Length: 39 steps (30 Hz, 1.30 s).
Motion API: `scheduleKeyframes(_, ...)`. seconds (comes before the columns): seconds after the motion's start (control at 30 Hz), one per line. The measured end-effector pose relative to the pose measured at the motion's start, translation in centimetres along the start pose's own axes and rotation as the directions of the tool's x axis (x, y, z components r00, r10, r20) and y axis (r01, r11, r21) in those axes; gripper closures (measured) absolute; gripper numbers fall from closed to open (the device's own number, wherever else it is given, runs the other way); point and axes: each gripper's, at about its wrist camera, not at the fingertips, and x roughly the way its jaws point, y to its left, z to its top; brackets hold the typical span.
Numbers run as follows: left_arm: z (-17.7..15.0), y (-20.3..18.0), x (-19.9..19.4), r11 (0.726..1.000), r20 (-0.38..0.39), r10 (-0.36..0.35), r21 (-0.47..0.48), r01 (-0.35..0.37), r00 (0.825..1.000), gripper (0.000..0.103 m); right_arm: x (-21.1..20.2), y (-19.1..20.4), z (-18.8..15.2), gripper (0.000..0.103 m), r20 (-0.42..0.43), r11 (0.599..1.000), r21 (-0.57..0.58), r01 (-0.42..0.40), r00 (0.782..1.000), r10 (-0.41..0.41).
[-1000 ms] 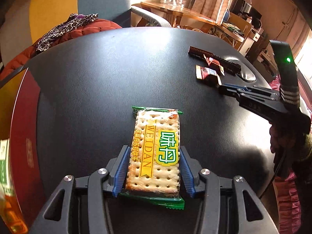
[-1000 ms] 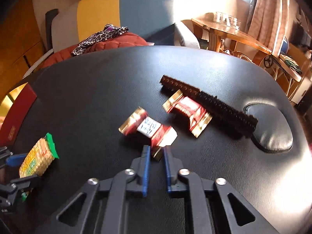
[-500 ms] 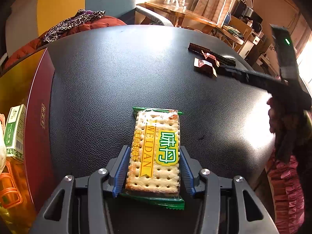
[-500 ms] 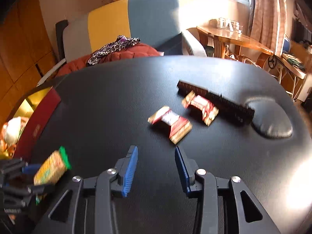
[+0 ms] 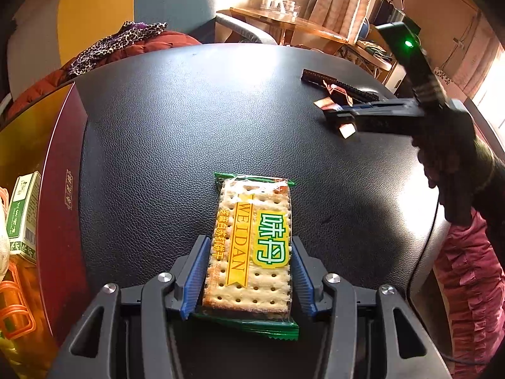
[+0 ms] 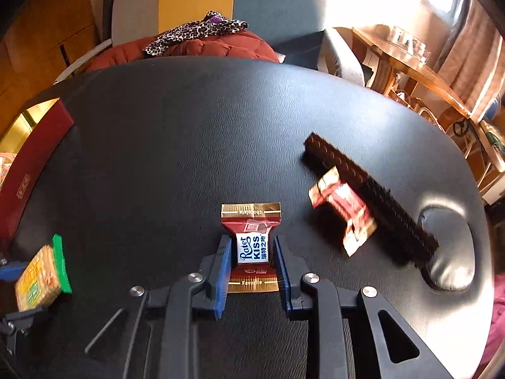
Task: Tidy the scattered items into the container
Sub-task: 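Lift the cracker pack with the left gripper while the right grasps a red KISS chocolate, then lower the cracker pack into the gold tray and open the left gripper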
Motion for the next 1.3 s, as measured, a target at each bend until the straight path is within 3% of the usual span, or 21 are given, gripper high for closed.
scheduleKeyframes(0.13,-0.2,-0.1,-0.1,1.0,0.014,0.0,0.002,0.0,1.0,0.051,-1.9,1.0,-2.9,0.077,0.018,0.998,0.057,-0.019,1.0,0.018)
scheduleKeyframes(0.23,-0.4,0.1,-0.3,0.999,0.017,-0.041,-0.008,0.041,0.999,0.042,-3.2,2.4,-5.3,0.077,0.034,0.994,0.107,-0.035,0.999,0.032)
scheduleKeyframes(0.33,-0.4,0.5,-0.7,0.997,0.013,-0.07,-0.04,0.07,0.997,0.039,-4.4,4.7,-7.7,0.077,0.058,0.99,0.135,-0.035,0.998,0.027)
scheduleKeyframes(0.53,-0.6,0.8,-1.7,0.999,0.015,-0.041,-0.013,0.041,0.999,0.039,-5.4,8.3,-10.5,0.073,0.1,0.977,0.206,-0.046,0.995,0.026)
scheduleKeyframes(0.67,-0.2,0.2,-1.6,0.999,0.008,-0.004,0.035,0.004,1.0,0.039,-5.5,9.0,-11.2,0.072,0.112,0.968,0.251,-0.018,0.994,-0.01)
scheduleKeyframes(0.83,0.5,-0.5,-0.7,0.994,-0.014,0.054,0.094,-0.052,0.998,0.039,-5.6,8.7,-11.4,0.071,0.121,0.96,0.277,-0.034,0.993,0.001)
scheduleKeyframes(1.0,0.6,-0.5,0.4,0.991,-0.029,0.089,0.103,-0.086,0.996,0.048,-5.4,8.4,-11.1,0.071,0.121,0.959,0.28,-0.045,0.993,0.011)
scheduleKeyframes(1.03,0.6,-0.5,0.3,0.992,-0.024,0.085,0.097,-0.083,0.996,0.053,-5.4,8.3,-11.1,0.071,0.12,0.958,0.283,-0.051,0.993,0.017)
scheduleKeyframes(1.3,0.2,0.2,-1.0,0.998,0.021,0.053,0.042,-0.054,0.998,0.054,-5.5,8.4,-11.1,0.071,0.118,0.961,0.273,-0.053,0.993,0.022)
